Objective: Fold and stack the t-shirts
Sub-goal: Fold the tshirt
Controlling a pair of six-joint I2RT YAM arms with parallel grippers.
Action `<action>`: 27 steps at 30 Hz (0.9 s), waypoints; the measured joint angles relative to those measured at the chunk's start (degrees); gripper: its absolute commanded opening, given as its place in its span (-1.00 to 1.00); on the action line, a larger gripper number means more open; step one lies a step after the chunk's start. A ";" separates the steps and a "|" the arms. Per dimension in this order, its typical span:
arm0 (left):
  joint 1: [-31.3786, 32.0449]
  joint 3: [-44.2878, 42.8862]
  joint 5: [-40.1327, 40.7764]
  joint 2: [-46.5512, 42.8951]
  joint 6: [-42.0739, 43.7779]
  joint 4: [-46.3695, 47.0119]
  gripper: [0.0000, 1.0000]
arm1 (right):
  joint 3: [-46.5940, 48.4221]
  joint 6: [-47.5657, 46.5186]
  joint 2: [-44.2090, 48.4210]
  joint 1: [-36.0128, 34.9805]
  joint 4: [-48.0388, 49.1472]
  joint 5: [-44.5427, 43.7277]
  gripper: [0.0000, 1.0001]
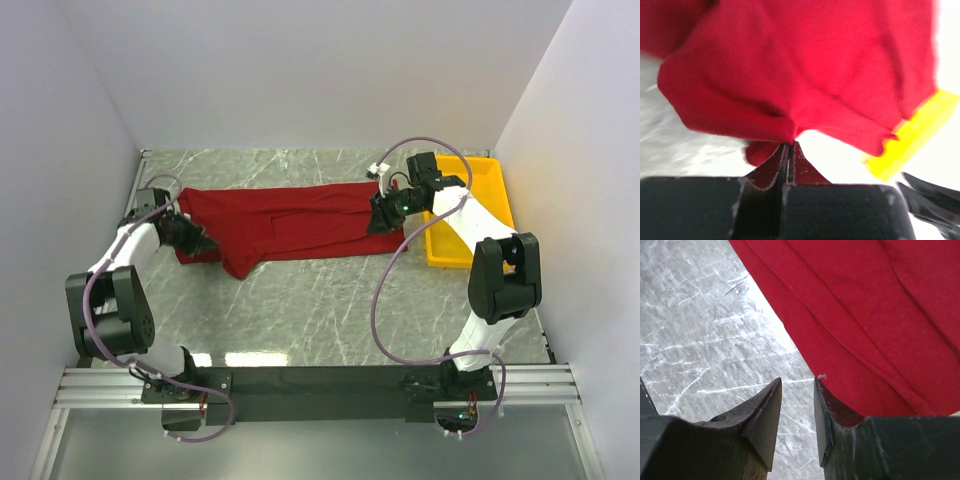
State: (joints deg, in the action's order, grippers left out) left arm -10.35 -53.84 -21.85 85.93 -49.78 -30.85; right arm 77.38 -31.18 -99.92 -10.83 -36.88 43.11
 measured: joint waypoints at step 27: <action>-1.36 -32.35 -13.27 30.73 -6.67 5.31 -0.99 | -1.97 -0.02 0.04 0.61 0.81 -0.28 -0.22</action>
State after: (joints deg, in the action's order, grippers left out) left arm -11.70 -86.19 -35.11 116.66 -56.45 -25.54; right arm 75.42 -31.20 -99.88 -10.22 -36.07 42.83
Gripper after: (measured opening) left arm 0.015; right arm 0.392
